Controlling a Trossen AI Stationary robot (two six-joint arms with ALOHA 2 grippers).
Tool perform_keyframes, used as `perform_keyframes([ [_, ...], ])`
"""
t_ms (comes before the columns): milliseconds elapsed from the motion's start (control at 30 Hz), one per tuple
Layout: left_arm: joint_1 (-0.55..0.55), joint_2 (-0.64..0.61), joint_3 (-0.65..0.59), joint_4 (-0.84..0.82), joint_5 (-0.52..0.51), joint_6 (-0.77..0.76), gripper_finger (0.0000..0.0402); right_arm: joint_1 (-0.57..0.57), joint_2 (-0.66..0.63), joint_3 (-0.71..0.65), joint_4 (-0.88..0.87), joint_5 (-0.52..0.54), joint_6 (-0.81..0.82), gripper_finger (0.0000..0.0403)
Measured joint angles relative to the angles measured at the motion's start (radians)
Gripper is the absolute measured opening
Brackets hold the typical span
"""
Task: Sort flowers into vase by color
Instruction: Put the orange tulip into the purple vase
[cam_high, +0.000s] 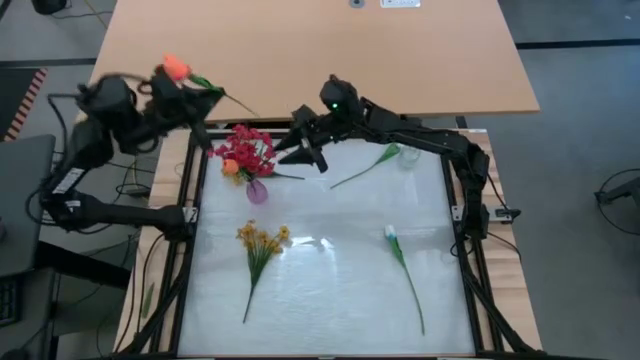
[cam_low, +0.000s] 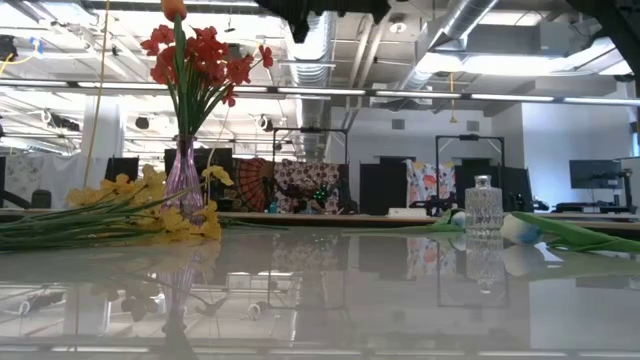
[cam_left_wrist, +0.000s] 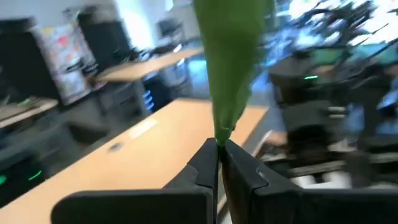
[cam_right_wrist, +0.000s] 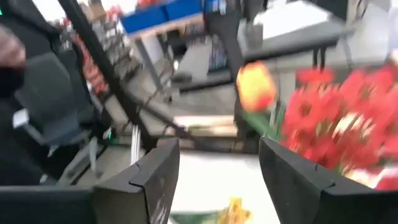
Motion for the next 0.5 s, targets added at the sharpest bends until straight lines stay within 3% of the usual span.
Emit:
perform_keyframes([
  [167,0.142,0.117,0.205,-0.234,0.049,0.009,0.0000,0.005,0.000,0.000,-0.136,-0.004,-0.072,0.0236],
  [367,0.310,0.331,0.474,-0.427,0.224,0.039,0.0000,-0.004,-0.001,0.000,-0.248,-0.003,-0.133,0.0215],
  [500,0.424,0.499,0.655,-0.614,0.397,0.004,0.0000,-0.033,-0.010,-0.001,-0.408,-0.003,-0.216,0.0199],
])
